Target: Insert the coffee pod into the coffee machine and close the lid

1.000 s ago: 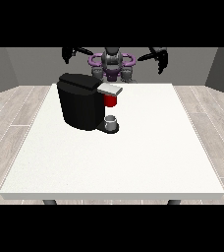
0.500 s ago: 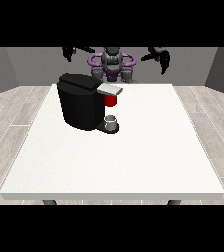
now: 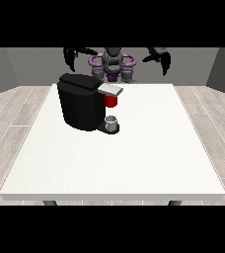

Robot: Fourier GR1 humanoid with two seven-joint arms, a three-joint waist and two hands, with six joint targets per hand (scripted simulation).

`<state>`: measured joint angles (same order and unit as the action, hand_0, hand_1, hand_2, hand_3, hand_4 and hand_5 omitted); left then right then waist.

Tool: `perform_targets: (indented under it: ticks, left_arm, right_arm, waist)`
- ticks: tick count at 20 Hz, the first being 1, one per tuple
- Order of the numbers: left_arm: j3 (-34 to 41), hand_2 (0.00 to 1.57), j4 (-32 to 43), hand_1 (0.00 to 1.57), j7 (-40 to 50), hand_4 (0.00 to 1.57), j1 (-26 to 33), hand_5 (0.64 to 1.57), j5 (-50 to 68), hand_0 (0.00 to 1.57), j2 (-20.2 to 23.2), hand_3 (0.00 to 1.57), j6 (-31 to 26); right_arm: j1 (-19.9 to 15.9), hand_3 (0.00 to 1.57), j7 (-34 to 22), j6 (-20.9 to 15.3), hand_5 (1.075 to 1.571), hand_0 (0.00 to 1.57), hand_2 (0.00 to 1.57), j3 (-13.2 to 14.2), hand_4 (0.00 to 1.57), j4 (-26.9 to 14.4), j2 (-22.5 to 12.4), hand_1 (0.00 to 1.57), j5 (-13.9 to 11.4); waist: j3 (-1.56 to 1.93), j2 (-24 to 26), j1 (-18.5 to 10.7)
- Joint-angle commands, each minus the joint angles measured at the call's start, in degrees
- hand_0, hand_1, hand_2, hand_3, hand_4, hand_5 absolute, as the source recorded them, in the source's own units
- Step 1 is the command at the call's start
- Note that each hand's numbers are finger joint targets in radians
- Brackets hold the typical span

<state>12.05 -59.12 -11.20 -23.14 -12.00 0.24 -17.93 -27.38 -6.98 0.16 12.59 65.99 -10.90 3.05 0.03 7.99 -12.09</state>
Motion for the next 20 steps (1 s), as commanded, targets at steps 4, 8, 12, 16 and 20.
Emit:
perform_targets:
  ticks: [4,8,12,16,20]
  left_arm:
    - [-3.2,0.00,-10.5,0.00,2.5,0.35,3.7,1.571,2.2,0.00,0.1,0.00,2.6]
    - [-3.2,0.00,-15.6,0.00,4.4,0.34,7.4,1.571,4.9,0.00,1.7,0.00,-0.1]
    - [-2.2,0.00,-18.1,0.00,3.9,0.37,9.4,1.571,6.3,0.00,3.3,0.00,0.4]
    - [-2.8,0.00,-19.7,0.00,4.3,0.37,7.1,1.571,5.7,0.00,3.0,0.00,2.6]
    - [-2.8,0.00,-20.4,0.00,5.1,0.33,12.0,1.571,5.3,0.00,4.3,0.00,3.3]
  right_arm:
    - [-4.7,0.00,0.9,1.0,1.571,0.00,0.00,-0.5,0.00,-4.1,-0.8,0.00,0.4]
    - [-5.1,0.00,-0.2,2.4,1.571,0.00,0.00,-2.4,0.00,-5.1,-0.4,0.00,0.1]
    - [-5.8,0.00,2.5,2.2,1.571,0.00,0.00,-4.6,0.00,-5.4,1.6,0.00,-1.0]
    - [-10.5,0.00,5.9,-0.1,1.571,0.00,0.00,-4.1,0.00,-8.5,1.3,0.00,-2.5]
    - [-10.0,0.00,1.1,0.9,1.571,0.00,0.00,-6.4,0.08,-6.6,3.3,0.00,-2.0]
  waist:
    - [-0.02,-5.4,1.1]
    - [-0.02,-4.9,1.2]
    - [-0.03,-6.5,2.7]
    - [-0.03,-11.6,1.3]
    - [-0.04,-7.1,4.1]
